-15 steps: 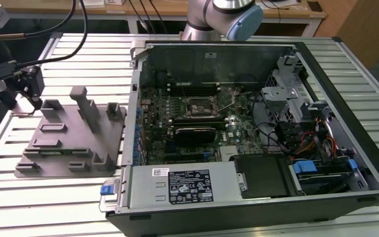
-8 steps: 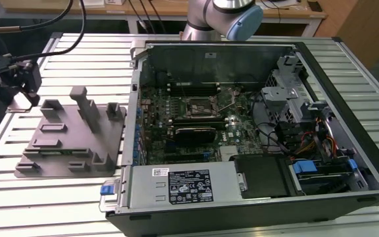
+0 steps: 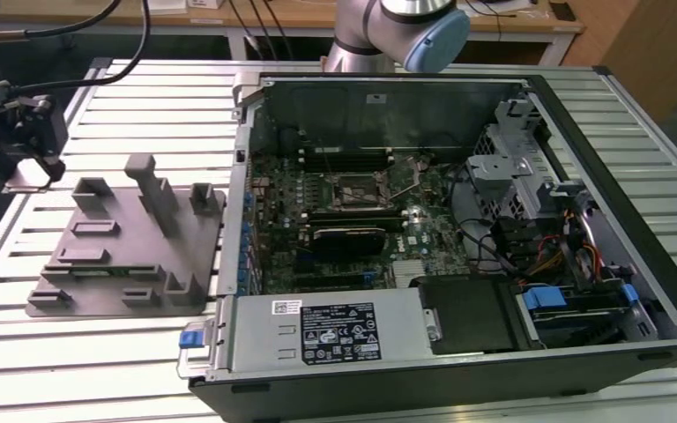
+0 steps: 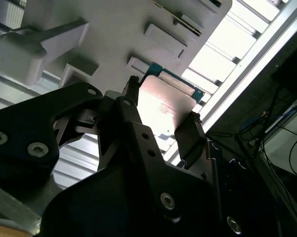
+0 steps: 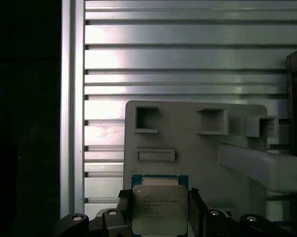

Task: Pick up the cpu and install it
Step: 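Pick up the cpu and move it towards the insertion slot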

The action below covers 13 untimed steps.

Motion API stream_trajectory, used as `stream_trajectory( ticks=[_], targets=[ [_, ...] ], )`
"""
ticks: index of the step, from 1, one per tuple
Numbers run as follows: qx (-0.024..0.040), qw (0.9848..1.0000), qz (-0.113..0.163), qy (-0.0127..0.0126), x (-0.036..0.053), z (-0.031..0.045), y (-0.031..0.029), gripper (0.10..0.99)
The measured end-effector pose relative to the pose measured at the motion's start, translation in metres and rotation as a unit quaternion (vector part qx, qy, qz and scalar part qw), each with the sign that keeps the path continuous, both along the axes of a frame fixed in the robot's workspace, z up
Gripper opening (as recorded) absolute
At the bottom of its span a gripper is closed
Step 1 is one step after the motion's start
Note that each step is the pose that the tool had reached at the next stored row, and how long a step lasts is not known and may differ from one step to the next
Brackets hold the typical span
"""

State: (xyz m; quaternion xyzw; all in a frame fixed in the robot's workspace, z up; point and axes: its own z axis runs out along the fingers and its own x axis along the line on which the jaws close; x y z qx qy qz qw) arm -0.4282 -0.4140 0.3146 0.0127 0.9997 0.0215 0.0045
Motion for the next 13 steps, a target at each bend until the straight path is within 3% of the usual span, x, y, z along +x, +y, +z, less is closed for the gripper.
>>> stream_trajectory(
  ticks=[13],
  targets=[
    [0.0000,1.0000,0.000,0.0000,0.0000,0.0176,0.0000,0.541]
  ],
)
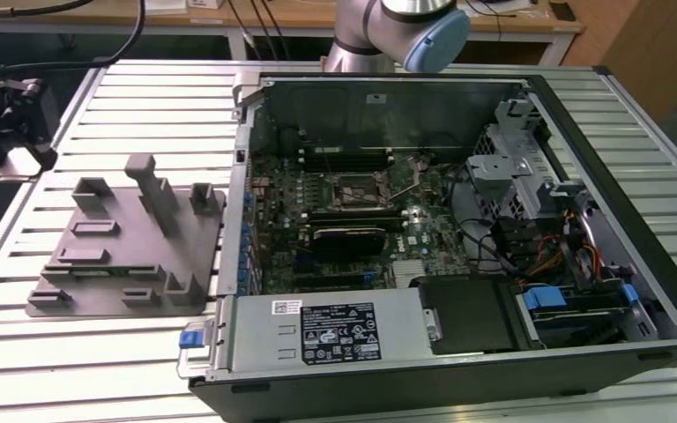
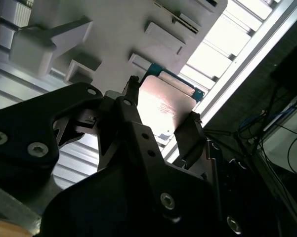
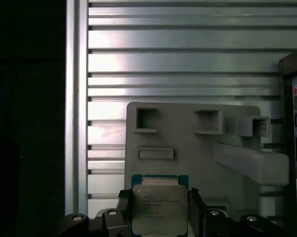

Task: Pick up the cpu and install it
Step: 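Pick up the cpu and move it towards the insertion slot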

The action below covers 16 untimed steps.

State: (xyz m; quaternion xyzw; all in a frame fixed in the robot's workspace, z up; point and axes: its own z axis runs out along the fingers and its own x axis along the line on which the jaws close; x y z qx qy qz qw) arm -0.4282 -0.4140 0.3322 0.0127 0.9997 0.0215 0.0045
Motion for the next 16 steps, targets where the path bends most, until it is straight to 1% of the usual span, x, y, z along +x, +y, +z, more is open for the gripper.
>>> stream_trajectory(
  ticks=[6,11,16],
  targets=[
    [0.0000,1.0000,0.000,0.0000,0.0000,0.0118,0.0000,0.541],
    [0.0000,1.0000,0.000,0.0000,0.0000,0.0190,0.0000,0.541],
    [0.0000,1.0000,0.000,0.0000,0.0000,0.0279,0.0000,0.541]
  ],
)
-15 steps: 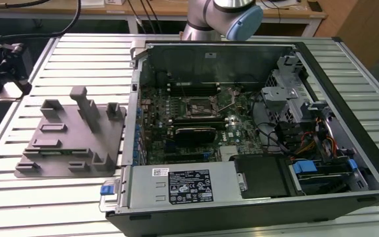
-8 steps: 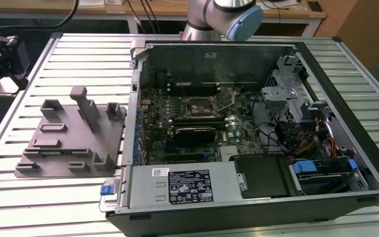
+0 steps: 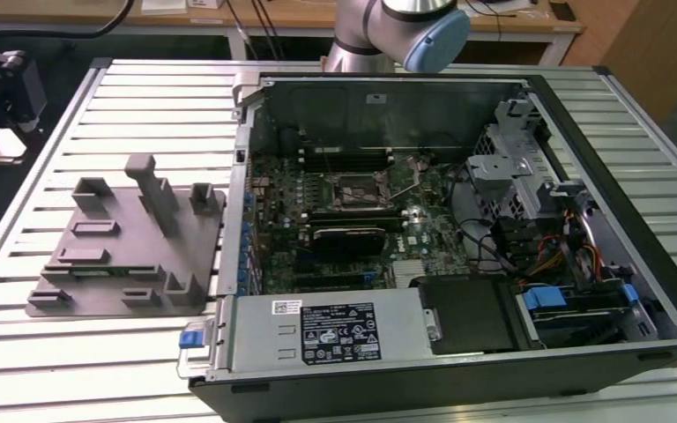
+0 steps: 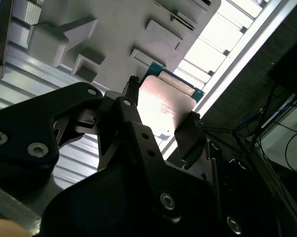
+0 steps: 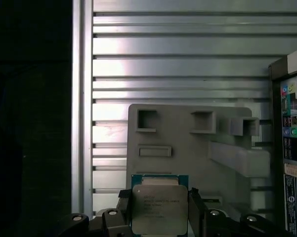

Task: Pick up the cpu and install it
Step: 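Pick up the cpu and move it towards the insertion slot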

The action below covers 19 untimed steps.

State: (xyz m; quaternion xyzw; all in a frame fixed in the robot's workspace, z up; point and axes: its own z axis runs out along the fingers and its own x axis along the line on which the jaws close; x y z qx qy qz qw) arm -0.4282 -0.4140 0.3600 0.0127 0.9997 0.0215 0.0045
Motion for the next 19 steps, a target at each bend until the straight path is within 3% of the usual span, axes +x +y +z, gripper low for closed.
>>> stream_trajectory(
  ticks=[19],
  targets=[
    [0.0000,1.0000,0.000,0.0000,0.0000,0.0319,0.0000,0.541]
  ],
)
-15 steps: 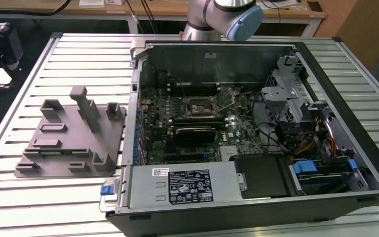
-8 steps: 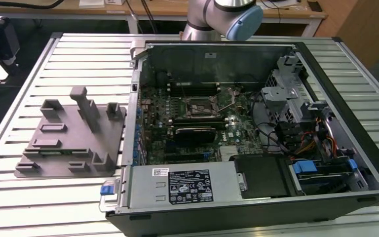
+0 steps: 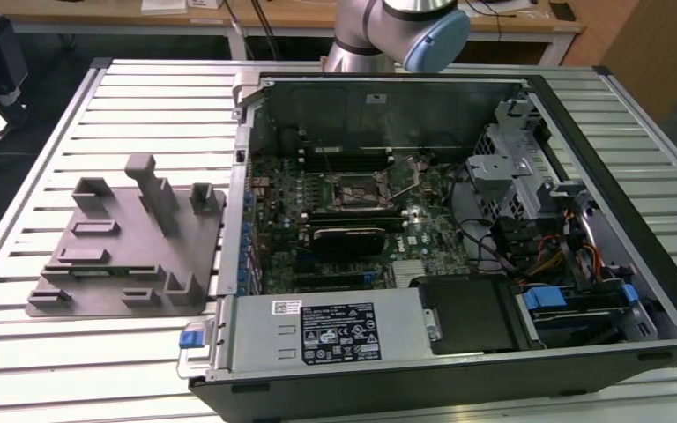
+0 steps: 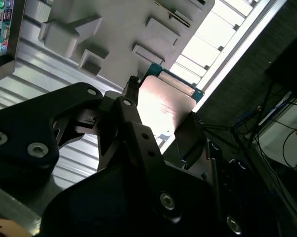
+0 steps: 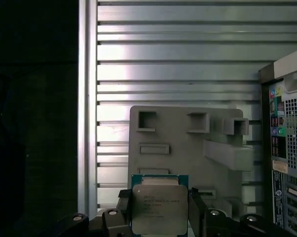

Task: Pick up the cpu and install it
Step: 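Pick up the cpu and move it towards the insertion slot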

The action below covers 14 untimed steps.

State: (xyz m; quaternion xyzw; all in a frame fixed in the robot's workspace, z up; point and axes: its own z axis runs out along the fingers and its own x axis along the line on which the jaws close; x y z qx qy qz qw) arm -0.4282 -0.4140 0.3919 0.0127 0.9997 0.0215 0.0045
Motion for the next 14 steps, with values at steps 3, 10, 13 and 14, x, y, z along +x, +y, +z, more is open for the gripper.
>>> stream_trajectory(
  ticks=[3,10,13,14],
  targets=[
    [0.0000,1.0000,0.000,0.0000,0.0000,0.0037,0.0000,0.541],
    [-0.0001,1.0000,0.000,0.0002,0.0007,0.0045,0.0000,0.541],
    [0.0000,1.0000,0.000,0.0000,0.0040,0.0042,0.0000,0.541],
    [0.0000,1.0000,0.000,0.0000,0.0056,0.0043,0.0000,0.541]
  ],
)
